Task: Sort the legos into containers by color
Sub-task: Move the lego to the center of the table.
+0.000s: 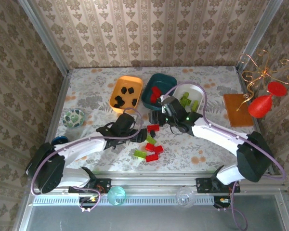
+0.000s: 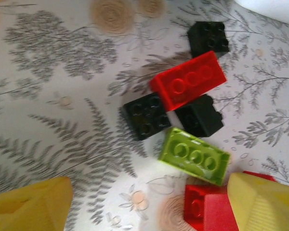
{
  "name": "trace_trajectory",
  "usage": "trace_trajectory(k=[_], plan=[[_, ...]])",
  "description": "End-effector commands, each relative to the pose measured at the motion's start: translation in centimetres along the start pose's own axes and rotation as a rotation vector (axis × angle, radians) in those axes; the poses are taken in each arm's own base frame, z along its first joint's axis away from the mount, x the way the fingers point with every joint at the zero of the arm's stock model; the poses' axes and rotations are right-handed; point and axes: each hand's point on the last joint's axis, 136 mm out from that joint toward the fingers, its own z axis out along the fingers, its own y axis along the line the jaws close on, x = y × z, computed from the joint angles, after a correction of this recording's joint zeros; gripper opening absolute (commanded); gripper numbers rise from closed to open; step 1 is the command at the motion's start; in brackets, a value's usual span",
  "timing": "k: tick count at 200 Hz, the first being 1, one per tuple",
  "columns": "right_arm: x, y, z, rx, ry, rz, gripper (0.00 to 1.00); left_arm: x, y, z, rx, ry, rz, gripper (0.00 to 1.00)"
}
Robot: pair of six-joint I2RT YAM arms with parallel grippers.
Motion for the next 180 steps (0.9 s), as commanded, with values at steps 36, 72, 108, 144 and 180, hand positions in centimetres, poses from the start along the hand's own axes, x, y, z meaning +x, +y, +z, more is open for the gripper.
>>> trace_trajectory(k=[36, 72, 108, 144, 180], plan=[[1.7, -3.0, -3.7, 0.073, -0.064, 0.053, 0.74, 1.9, -3.0, 1.6, 0.029, 0.121, 0.142, 0.82], [2.1, -3.8, -5.0, 0.087, -0.089, 0.054, 0.74, 3.3, -3.1, 3.0, -0.010, 0.165, 0.189, 0.83], [2.1, -4.2, -6.1, 0.090, -0.110, 0.061, 0.75, 1.3, -4.0, 3.5, -0.009, 0.106, 0.220, 0.80], [2.1, -4.5, -6.8, 0.088, -0.126, 0.069, 0.75, 0.1, -2.3, 4.0, -0.109, 0.101, 0.224, 0.69], [2.2, -4.6, -7.2, 0.084, -0.134, 0.076, 0.75, -1.1, 0.1, 4.2, -0.146, 0.061, 0.158, 0.70]])
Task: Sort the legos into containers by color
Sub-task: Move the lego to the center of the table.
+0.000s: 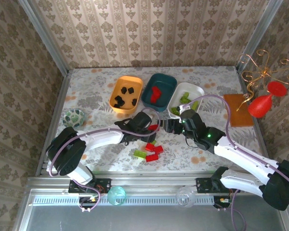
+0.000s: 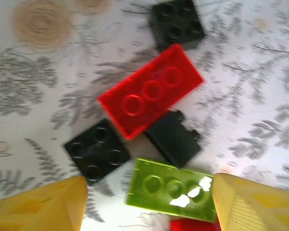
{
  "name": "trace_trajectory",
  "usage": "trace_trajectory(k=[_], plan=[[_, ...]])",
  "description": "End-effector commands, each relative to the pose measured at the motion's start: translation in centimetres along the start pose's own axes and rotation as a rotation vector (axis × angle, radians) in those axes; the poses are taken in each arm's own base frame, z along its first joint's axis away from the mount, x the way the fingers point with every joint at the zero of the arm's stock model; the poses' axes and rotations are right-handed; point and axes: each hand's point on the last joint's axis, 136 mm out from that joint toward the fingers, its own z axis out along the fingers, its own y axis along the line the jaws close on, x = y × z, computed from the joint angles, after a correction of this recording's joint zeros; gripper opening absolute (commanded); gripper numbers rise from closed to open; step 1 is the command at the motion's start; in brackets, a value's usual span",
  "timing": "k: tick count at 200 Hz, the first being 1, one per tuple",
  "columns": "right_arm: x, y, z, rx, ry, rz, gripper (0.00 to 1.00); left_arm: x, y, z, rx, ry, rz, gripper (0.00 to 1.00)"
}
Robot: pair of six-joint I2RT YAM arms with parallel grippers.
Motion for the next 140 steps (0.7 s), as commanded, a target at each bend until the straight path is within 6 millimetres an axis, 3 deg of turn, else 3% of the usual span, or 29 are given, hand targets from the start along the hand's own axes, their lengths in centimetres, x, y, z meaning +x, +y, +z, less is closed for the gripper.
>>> trace_trajectory(k=[1, 33, 81, 140], plan=[[0.3, -1.1, -0.4, 0.042, -0.005, 0.019, 0.75, -0.3, 2.1, 0.3, -0.063, -0.013, -0.017, 0.70], [-0.1, -1.0, -0.8, 0.036, -0.017, 0.019, 0.75, -0.7, 2.9, 0.8, -0.075, -0.019, -0.028, 0.69], [-0.3, -1.0, -1.2, 0.030, -0.029, 0.026, 0.76, 0.8, 4.7, 2.3, -0.128, 0.035, -0.058, 0.56], [-0.8, -0.8, -1.6, 0.020, -0.045, 0.034, 0.76, 1.3, 7.8, 0.6, -0.174, 0.007, -0.141, 0.49]])
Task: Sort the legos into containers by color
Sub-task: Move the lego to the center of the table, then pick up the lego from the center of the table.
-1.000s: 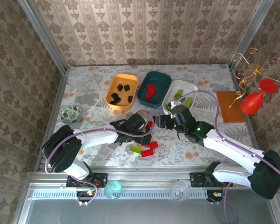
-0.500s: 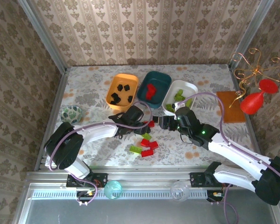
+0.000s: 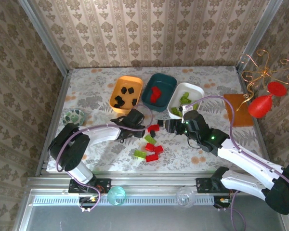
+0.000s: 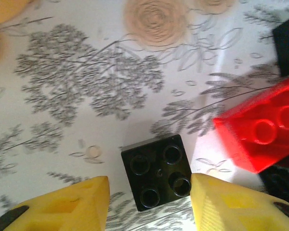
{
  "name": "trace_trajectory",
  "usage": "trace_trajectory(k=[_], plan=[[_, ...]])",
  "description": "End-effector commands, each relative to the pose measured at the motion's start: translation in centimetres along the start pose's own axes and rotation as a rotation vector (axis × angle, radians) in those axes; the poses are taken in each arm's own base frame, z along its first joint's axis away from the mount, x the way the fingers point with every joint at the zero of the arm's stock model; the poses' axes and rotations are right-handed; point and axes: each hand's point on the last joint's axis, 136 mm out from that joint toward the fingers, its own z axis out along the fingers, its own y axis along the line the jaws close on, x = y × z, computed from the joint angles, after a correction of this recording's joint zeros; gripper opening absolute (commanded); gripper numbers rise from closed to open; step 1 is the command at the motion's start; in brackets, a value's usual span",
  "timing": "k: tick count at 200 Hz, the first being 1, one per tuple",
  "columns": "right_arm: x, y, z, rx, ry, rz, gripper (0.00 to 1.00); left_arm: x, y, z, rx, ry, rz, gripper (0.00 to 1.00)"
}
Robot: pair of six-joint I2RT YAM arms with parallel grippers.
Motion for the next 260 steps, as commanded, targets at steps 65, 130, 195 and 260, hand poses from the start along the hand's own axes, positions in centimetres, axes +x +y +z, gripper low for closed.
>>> trace_trajectory(k=[65, 130, 195, 260], plan=[[-0.1, -0.6, -0.3, 0.025, -0.014, 0.029, 0.76, -0.9, -0.8, -1.3, 0.048, -0.052, -0.024, 0.74], [0.0, -0.8, -0.8, 0.022, -0.018, 0.033, 0.77, -0.2, 1.1, 1.7, 0.041, -0.014, -0.103, 0.58], [-0.1, -0.9, -0.8, 0.026, -0.026, 0.035, 0.77, -0.1, 1.2, 0.8, 0.040, -0.016, -0.098, 0.39], [0.0, -1.1, -0.7, 0.029, -0.030, 0.046, 0.78, -9.4, 2.0, -7.2, 0.015, -0.265, -0.111, 0.38]])
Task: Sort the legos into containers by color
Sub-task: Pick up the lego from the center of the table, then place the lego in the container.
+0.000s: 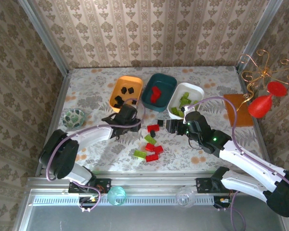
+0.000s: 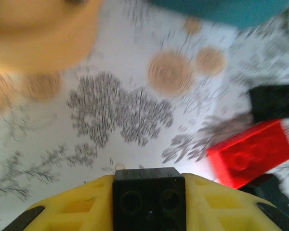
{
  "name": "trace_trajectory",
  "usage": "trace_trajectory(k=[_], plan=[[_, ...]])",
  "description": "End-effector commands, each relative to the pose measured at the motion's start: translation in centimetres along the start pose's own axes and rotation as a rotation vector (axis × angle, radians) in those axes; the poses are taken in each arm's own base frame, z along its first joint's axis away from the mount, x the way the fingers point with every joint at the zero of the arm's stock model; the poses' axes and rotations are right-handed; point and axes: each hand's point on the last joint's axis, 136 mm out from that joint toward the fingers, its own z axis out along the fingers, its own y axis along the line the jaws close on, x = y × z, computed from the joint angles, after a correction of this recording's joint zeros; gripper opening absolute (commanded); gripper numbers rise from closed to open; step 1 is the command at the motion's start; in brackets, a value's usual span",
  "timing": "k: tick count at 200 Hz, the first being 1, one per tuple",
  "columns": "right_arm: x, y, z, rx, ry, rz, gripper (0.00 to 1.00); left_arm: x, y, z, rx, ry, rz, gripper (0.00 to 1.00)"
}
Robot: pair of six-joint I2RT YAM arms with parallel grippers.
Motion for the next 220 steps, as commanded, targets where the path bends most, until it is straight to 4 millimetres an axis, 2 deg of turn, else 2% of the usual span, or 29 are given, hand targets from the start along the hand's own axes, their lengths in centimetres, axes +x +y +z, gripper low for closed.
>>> trace_trajectory(k=[1, 25, 54, 73, 93, 103, 106, 114, 132, 149, 181, 183, 185, 188, 207, 220], plan=[[0.1, -0.9, -0.1, 0.033, -0.013, 0.020, 0.78, -5.5, 0.6, -2.8, -0.034, -0.127, -0.008, 0.38], [0.5, -1.0, 0.1, 0.035, -0.003, 0.025, 0.78, -9.3, 2.3, -2.6, -0.072, -0.188, -0.046, 0.40], [1.0, -1.3, 0.2, 0.039, 0.013, 0.023, 0.78, -12.2, 5.1, 0.4, -0.129, -0.181, -0.087, 0.40], [1.7, -1.2, 0.4, 0.032, 0.040, 0.014, 0.78, -13.2, 6.5, 2.3, -0.161, -0.152, -0.100, 0.41], [3.1, -0.3, 0.9, -0.022, 0.108, -0.008, 0.78, -13.8, 7.6, 4.0, -0.177, -0.116, -0.113, 0.43], [4.0, 0.0, 1.2, -0.040, 0.144, -0.018, 0.78, -13.9, 7.4, 4.6, -0.171, -0.103, -0.115, 0.46], [4.3, 0.1, 1.3, -0.047, 0.155, -0.021, 0.78, -14.3, 8.6, 4.5, -0.185, -0.105, -0.134, 0.48], [5.1, 0.4, 1.6, -0.059, 0.186, -0.033, 0.79, -14.6, 8.9, 4.6, -0.184, -0.103, -0.143, 0.52], [6.7, 0.9, 2.2, -0.066, 0.236, -0.060, 0.81, -15.5, 8.5, 3.7, -0.154, -0.128, -0.162, 0.65], [7.7, 1.6, 2.8, -0.071, 0.266, -0.078, 0.81, -16.4, 7.3, 1.9, -0.104, -0.175, -0.170, 0.75], [8.7, 3.4, 4.6, -0.073, 0.304, -0.114, 0.81, -16.7, 4.6, -2.3, 0.010, -0.260, -0.187, 0.84], [8.8, 3.5, 4.7, -0.074, 0.308, -0.116, 0.81, -16.6, 4.5, -2.5, 0.015, -0.265, -0.188, 0.85], [8.8, 3.6, 4.9, -0.072, 0.309, -0.118, 0.81, -16.3, 3.4, -2.7, 0.033, -0.264, -0.174, 0.86], [9.0, 3.7, 5.1, -0.071, 0.315, -0.122, 0.81, -16.1, 2.8, -3.1, 0.047, -0.268, -0.168, 0.86], [9.7, 4.6, 6.3, -0.070, 0.343, -0.144, 0.80, -14.3, 1.1, -5.1, 0.092, -0.290, -0.154, 0.91], [10.1, 5.0, 7.0, -0.071, 0.358, -0.152, 0.80, -12.6, 0.4, -6.1, 0.111, -0.293, -0.145, 0.98]])
